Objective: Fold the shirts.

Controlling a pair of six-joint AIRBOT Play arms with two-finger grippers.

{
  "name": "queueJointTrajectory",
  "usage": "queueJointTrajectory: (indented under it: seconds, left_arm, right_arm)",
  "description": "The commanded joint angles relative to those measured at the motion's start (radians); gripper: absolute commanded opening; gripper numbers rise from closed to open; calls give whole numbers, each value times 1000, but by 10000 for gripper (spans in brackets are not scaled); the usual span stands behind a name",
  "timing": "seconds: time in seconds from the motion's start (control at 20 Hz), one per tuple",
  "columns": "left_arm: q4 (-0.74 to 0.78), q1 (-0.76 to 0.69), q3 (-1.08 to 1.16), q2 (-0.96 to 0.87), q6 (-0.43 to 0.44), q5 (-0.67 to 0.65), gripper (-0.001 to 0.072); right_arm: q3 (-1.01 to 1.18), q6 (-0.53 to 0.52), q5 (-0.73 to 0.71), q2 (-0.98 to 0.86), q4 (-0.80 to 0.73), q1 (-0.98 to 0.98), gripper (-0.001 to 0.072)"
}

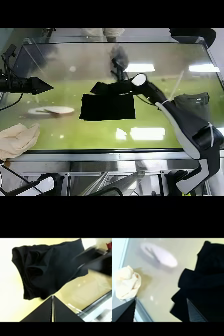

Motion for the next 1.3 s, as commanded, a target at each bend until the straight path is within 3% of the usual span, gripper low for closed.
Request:
queueJointTrajectory:
  seconds: [0.0,0.15,0.35,0.65,1.25]
  left_arm:
    - [2,3,-4,4,3,-16,16]
    - [2,3,-4,4,3,-18,16]
    - [2,3,-4,4,5,-33,16]
    - [2,3,-4,4,5,-34,17]
    - [0,2,-4,4,5,-35,17]
  right_arm:
    - [0,-7,187,48,-46,-149,704]
    - [-1,33,316,48,-76,-275,703]
    - [-2,107,396,48,-296,-384,703]
    - [-95,132,372,18,-465,-420,704]
    - [-114,40,289,-139,-277,-270,703]
